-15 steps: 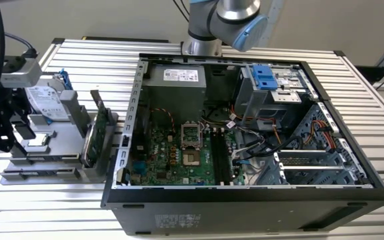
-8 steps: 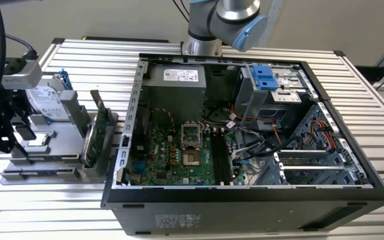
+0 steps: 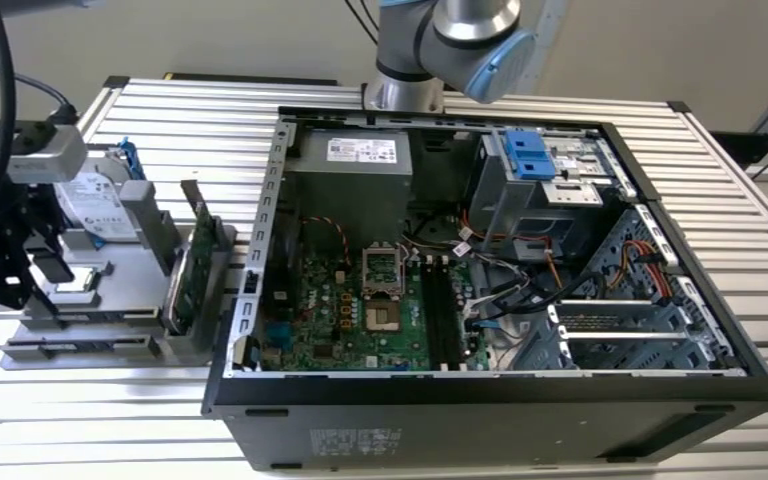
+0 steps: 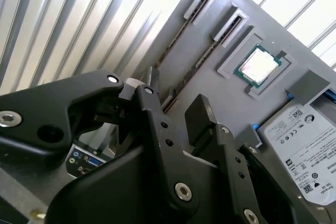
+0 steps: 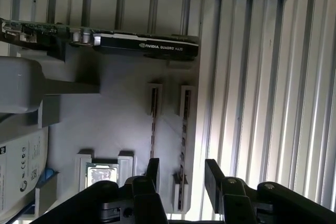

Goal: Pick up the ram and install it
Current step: 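Pick up the ram and move it above insertion slot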

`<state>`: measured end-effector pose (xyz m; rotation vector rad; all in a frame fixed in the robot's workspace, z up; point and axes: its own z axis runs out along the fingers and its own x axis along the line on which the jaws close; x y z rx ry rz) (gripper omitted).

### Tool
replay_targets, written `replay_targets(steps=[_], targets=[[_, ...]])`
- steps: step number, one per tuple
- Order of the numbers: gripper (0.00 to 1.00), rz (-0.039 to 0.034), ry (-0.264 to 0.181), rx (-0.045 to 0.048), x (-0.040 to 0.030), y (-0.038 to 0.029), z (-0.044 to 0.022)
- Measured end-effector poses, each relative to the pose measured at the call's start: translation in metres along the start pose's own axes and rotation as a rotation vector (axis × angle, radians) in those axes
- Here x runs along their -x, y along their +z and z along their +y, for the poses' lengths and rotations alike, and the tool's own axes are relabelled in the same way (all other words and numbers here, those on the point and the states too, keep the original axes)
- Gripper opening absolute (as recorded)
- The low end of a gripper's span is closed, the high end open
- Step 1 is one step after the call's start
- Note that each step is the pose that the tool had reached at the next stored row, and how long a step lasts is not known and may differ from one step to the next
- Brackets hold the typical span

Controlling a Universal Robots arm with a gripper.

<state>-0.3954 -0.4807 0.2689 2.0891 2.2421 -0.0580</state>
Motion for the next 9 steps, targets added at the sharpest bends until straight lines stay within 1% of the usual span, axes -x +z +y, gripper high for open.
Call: replay_targets(steps=[9], targets=[[1.0, -0.0018, 0.0, -0.0002, -0.0005, 0.0057, -0.0002]])
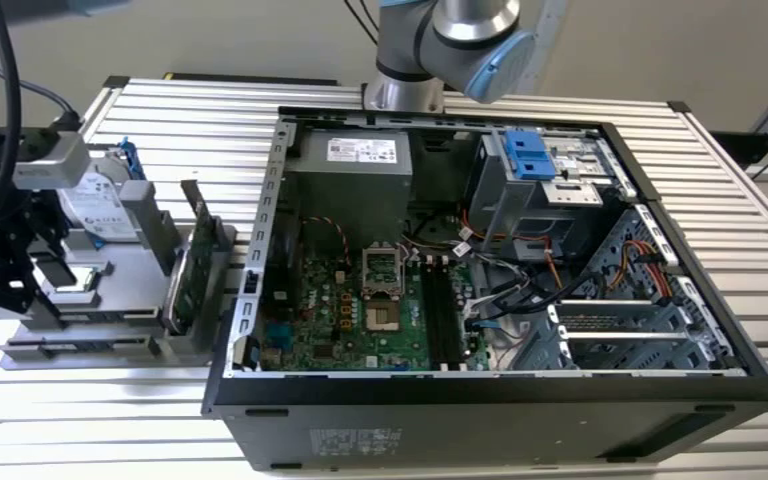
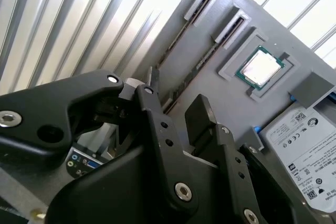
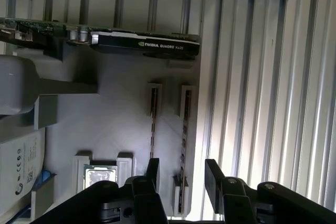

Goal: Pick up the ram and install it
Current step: 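Pick up the ram and move it above insertion slot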

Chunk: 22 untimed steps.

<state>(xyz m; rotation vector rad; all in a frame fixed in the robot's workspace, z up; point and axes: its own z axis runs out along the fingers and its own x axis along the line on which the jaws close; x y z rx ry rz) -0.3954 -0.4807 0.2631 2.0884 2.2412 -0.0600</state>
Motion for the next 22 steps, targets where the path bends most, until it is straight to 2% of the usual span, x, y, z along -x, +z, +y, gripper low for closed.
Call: replay_targets(steps=[22], targets=[[1.0, -0.0015, 0.0, 0.0, 0.0018, 0.0093, -0.0004]])
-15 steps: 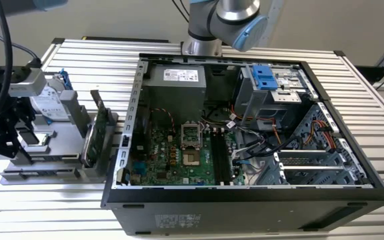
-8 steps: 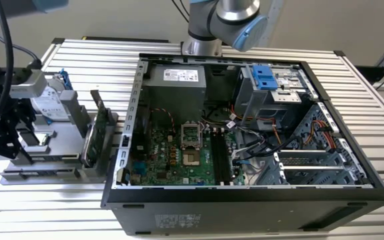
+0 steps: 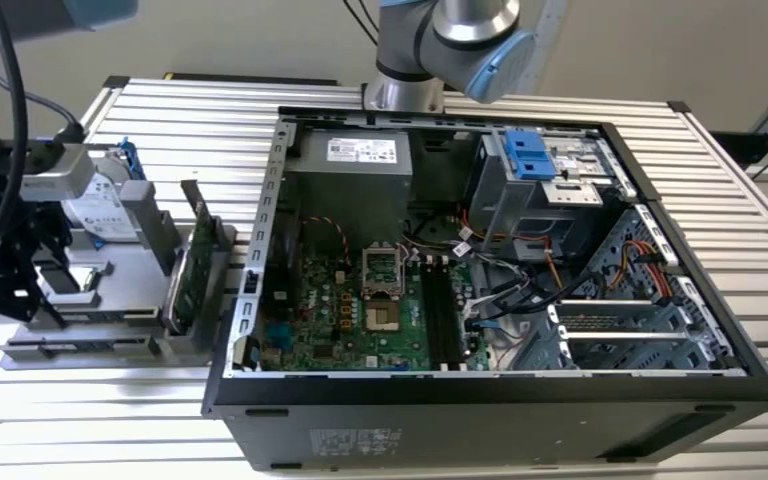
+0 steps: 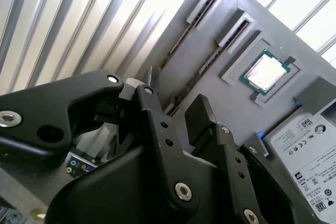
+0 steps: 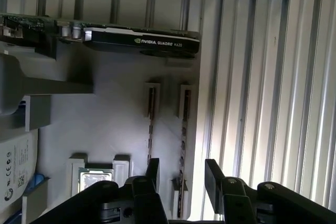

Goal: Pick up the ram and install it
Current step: 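Pick up the ram and move it above insertion slot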

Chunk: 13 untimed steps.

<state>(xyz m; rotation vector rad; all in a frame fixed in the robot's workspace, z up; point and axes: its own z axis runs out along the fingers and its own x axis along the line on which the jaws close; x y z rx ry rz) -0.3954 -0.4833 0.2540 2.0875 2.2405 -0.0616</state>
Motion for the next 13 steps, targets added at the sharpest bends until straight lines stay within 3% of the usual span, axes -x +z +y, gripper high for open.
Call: replay_targets(steps=[11, 13], targets=[[1.0, 0.0, 0.0, 0.0, 0.003, 0.0056, -0.0007], [1.0, 0.003, 0.0, 0.0011, 0.0036, 0.0071, -0.001]])
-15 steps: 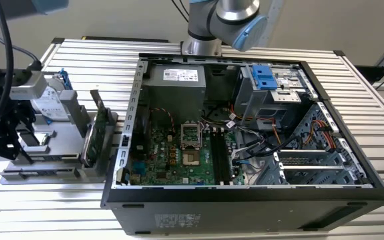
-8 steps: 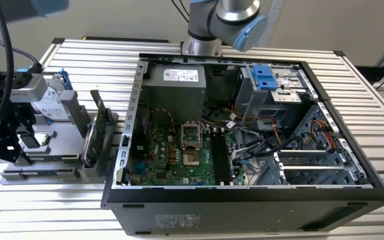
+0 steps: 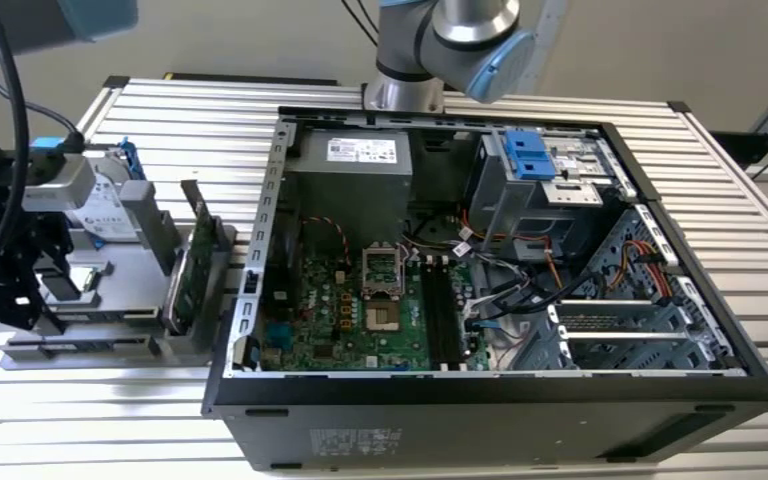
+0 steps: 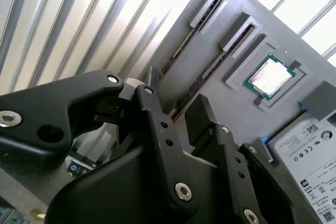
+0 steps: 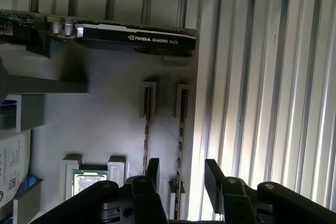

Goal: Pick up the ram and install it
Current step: 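Pick up the ram and move it above insertion slot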

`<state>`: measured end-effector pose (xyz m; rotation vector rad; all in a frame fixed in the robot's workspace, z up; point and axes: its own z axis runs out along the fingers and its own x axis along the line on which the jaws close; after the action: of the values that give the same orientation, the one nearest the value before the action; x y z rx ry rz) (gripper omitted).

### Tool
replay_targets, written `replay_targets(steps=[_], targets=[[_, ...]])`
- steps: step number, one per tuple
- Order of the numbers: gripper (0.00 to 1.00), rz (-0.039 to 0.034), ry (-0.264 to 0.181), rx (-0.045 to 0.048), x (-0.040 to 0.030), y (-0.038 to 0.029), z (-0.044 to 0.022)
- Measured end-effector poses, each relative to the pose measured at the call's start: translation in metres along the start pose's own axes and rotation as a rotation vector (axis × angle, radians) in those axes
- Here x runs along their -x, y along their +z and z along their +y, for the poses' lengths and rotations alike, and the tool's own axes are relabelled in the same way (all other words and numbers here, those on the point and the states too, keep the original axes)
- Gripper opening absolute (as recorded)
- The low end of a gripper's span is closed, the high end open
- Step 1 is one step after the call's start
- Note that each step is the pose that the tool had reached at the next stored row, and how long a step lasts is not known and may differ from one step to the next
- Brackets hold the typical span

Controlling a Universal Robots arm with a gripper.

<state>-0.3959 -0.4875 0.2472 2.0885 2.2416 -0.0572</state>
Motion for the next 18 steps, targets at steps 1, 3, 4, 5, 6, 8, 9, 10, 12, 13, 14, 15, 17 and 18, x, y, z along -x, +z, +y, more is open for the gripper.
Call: replay_targets(steps=[1, 3, 4, 5, 6, 8, 9, 10, 12, 13, 14, 15, 17, 18], targets=[[1.0, 0.0028, 0.0, 0.0004, 0.0004, 0.0007, -0.0002], [1.0, 0.0056, 0.0, 0.0008, 0.0017, 0.0019, -0.0005], [1.0, 0.007, 0.0, 0.0011, 0.0021, 0.0025, -0.0006], [1.0, 0.0083, 0.0, 0.0013, 0.0026, 0.0031, -0.0008], [1.0, 0.0086, 0.0, 0.0014, 0.0031, 0.0036, -0.0008], [1.0, 0.0087, 0.0, 0.0014, 0.0043, 0.0043, -0.0009], [1.0, 0.0087, 0.0, 0.0014, 0.0049, 0.0046, -0.001], [1.0, 0.0087, 0.001, 0.0014, 0.0055, 0.0049, -0.0011], [1.0, 0.0087, 0.0, 0.0014, 0.0066, 0.0053, -0.0012], [1.0, 0.0087, 0.001, 0.0013, 0.0069, 0.0056, -0.0012], [1.0, 0.0087, 0.001, 0.0014, 0.0072, 0.006, -0.0012], [1.0, 0.0088, 0.001, 0.0016, 0.0074, 0.0064, -0.0012], [1.0, 0.0087, 0.001, 0.0014, 0.0077, 0.0073, -0.0013], [1.0, 0.0087, 0.001, 0.0014, 0.0078, 0.0079, -0.0013]])
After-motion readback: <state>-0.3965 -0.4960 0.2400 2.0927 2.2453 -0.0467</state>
